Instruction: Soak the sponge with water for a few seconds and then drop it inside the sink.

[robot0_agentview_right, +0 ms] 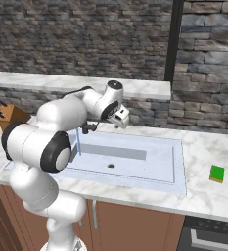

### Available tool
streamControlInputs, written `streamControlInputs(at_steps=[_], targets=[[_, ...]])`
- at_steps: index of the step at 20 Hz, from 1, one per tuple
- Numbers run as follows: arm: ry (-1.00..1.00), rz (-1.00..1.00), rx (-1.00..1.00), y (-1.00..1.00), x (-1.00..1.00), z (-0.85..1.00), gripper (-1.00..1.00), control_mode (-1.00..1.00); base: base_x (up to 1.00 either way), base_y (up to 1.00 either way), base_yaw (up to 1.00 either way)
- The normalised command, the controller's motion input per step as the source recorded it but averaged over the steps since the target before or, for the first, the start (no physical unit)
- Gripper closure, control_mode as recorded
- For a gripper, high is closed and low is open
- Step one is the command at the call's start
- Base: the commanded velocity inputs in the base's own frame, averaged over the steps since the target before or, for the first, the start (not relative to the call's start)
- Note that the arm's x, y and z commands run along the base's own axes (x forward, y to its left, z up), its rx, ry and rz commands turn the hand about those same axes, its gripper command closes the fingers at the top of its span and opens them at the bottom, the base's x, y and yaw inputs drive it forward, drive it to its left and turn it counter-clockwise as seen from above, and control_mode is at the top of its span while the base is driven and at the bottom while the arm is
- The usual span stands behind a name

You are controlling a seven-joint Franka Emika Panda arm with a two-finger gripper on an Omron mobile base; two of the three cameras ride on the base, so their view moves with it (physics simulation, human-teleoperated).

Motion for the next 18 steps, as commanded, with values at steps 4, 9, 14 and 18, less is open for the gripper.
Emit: streamControlInputs(at_steps=[4,9,14,18], targets=[[0.20,0.14,-0.15,-0.07,-0.37,-0.03,-1.00,-1.00,0.00,0.00,0.00],[0.04,0.17,-0.06,-0.32,-0.31,-0.11,-1.00,-1.00,0.00,0.00,0.00],[0.04,0.19,0.00,-0.59,-0.05,-0.20,-1.00,-1.00,0.00,0.00,0.00],[0.07,0.16,0.00,-0.62,0.00,-0.08,-1.00,-1.00,0.00,0.00,0.00]])
